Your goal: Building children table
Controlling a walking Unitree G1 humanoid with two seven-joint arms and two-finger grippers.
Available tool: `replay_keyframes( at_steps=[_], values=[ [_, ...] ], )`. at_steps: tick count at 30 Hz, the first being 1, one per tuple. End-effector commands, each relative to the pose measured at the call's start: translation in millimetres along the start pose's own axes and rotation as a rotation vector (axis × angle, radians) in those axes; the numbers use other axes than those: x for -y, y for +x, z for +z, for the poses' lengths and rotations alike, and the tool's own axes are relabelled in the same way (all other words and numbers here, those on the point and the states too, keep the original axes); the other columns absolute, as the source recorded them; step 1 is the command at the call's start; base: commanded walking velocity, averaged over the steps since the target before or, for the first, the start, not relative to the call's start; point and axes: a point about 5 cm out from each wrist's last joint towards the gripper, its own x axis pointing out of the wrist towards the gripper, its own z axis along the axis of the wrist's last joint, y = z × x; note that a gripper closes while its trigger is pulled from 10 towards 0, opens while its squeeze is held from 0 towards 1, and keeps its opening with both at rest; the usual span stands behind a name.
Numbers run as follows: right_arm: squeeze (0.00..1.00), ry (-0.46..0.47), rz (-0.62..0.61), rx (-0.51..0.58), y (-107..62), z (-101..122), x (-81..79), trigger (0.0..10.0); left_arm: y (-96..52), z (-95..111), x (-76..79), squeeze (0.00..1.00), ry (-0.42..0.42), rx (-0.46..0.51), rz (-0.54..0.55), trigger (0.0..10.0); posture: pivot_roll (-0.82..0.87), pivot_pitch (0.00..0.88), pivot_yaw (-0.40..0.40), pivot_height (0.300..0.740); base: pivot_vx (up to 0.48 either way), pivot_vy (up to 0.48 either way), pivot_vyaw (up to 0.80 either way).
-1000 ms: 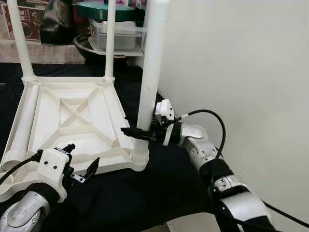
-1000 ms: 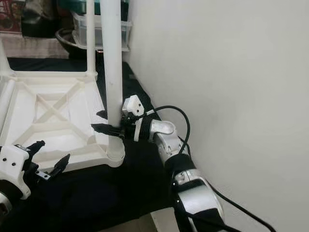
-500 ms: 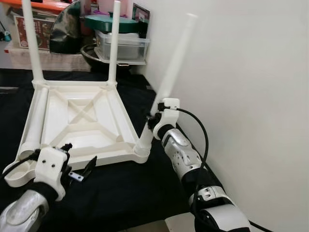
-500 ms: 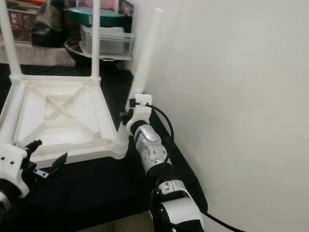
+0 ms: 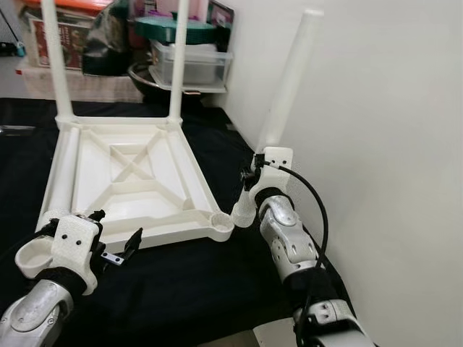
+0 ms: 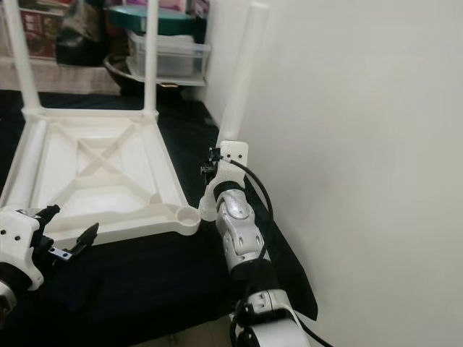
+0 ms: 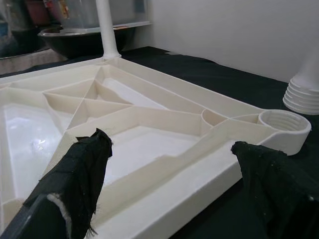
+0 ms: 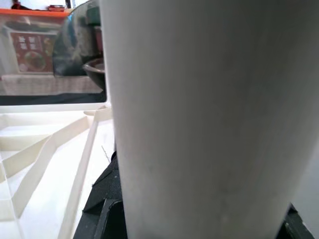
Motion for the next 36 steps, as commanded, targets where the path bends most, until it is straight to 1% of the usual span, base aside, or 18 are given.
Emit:
replay_keyframes(
  at_steps=[1,3,4,6,7,9,10,12,16,17,18,20,21,22,24,25,27,36],
  values=[
    [0.00,0.048,0.021,0.013,-4.8,-2.7,-7.4,0.0,3.0,-1.6,1.8,0.00,-0.004,-0.001,-0.014,10.0,0.20,0.000,-0.146,0.740,0.000,0.000,0.00],
    [0.00,0.053,0.184,0.063,-2.9,7.0,-14.3,0.0,5.7,-1.2,1.9,0.00,-0.003,0.003,-0.019,10.0,0.20,0.000,-0.142,0.740,0.000,0.000,0.00],
    [0.00,0.053,0.184,0.063,-2.9,7.0,-14.3,0.0,5.7,-1.2,1.9,0.00,-0.003,0.003,-0.019,10.0,0.20,0.000,-0.142,0.740,0.000,0.000,0.00],
    [0.00,0.020,0.307,0.095,-1.1,14.5,-18.0,0.0,7.0,-1.0,2.5,0.00,-0.004,0.007,-0.020,10.0,0.20,0.000,-0.147,0.740,0.000,0.000,0.00],
    [0.00,0.020,0.307,0.095,-1.1,14.5,-18.0,0.0,7.0,-1.0,2.5,0.00,-0.004,0.007,-0.020,10.0,0.20,0.000,-0.147,0.740,0.000,0.000,0.00],
    [0.00,-0.032,0.453,0.114,2.7,22.3,-22.2,0.0,7.4,-0.6,2.9,0.00,-0.006,0.010,-0.017,10.0,0.21,0.000,-0.154,0.740,0.000,0.000,0.00],
    [0.00,-0.032,0.453,0.114,2.7,22.3,-22.2,0.0,7.4,-0.6,2.9,0.00,-0.006,0.010,-0.017,10.0,0.21,0.000,-0.154,0.740,0.000,0.000,0.00],
    [0.00,-0.070,0.602,0.117,3.6,29.3,-29.6,0.0,6.3,-0.3,2.4,0.00,-0.007,0.013,-0.010,10.0,0.21,0.000,-0.166,0.740,0.000,0.000,0.00],
    [0.00,-0.070,0.602,0.117,3.6,29.3,-29.6,0.0,6.3,-0.3,2.4,0.00,-0.007,0.013,-0.010,10.0,0.21,0.000,-0.166,0.740,0.000,0.000,0.00],
    [0.00,-0.103,0.668,0.123,2.9,32.3,-33.3,0.0,5.5,-0.4,2.2,0.00,-0.007,0.013,-0.006,10.0,0.22,0.000,-0.170,0.740,0.000,0.000,0.00],
    [0.00,-0.153,0.785,0.111,0.3,33.5,-39.0,0.0,3.7,-0.8,2.0,0.00,-0.008,0.012,0.000,10.0,0.23,0.000,-0.178,0.740,0.000,0.000,0.00],
    [0.00,-0.153,0.785,0.111,0.3,33.5,-39.0,0.0,3.7,-0.8,2.0,0.00,-0.008,0.012,0.000,10.0,0.23,0.000,-0.178,0.740,0.000,0.000,0.00],
    [0.00,-0.200,0.908,0.087,-4.0,31.6,-42.5,0.0,2.2,-1.1,1.6,0.00,-0.008,0.010,0.005,10.0,0.23,0.000,-0.184,0.740,0.000,0.000,0.00],
    [0.00,-0.200,0.908,0.087,-4.0,31.6,-42.5,0.0,2.2,-1.1,1.6,0.00,-0.008,0.010,0.005,10.0,0.23,0.000,-0.184,0.740,0.000,0.000,0.00],
    [0.00,-0.274,1.106,0.027,-13.0,23.8,-41.6,0.0,0.0,-1.3,0.1,0.00,-0.006,0.009,0.016,10.0,0.24,0.000,-0.195,0.740,0.000,0.000,0.00],
    [0.00,-0.274,1.106,0.027,-13.0,23.8,-41.6,0.0,0.0,-1.3,0.1,0.00,-0.006,0.009,0.016,10.0,0.24,0.000,-0.195,0.740,0.000,0.000,0.00],
    [0.00,-0.298,1.176,-0.003,-15.9,18.9,-37.3,0.0,-0.7,-1.1,0.1,0.00,-0.006,0.010,0.019,10.0,0.24,0.000,-0.199,0.740,0.000,0.000,0.00],
    [0.00,-0.309,1.235,-0.041,-12.4,13.9,-30.9,0.0,-2.7,-1.4,0.9,0.00,-0.007,0.007,0.026,10.0,0.25,0.000,-0.210,0.740,0.000,0.000,0.00]
  ],
)
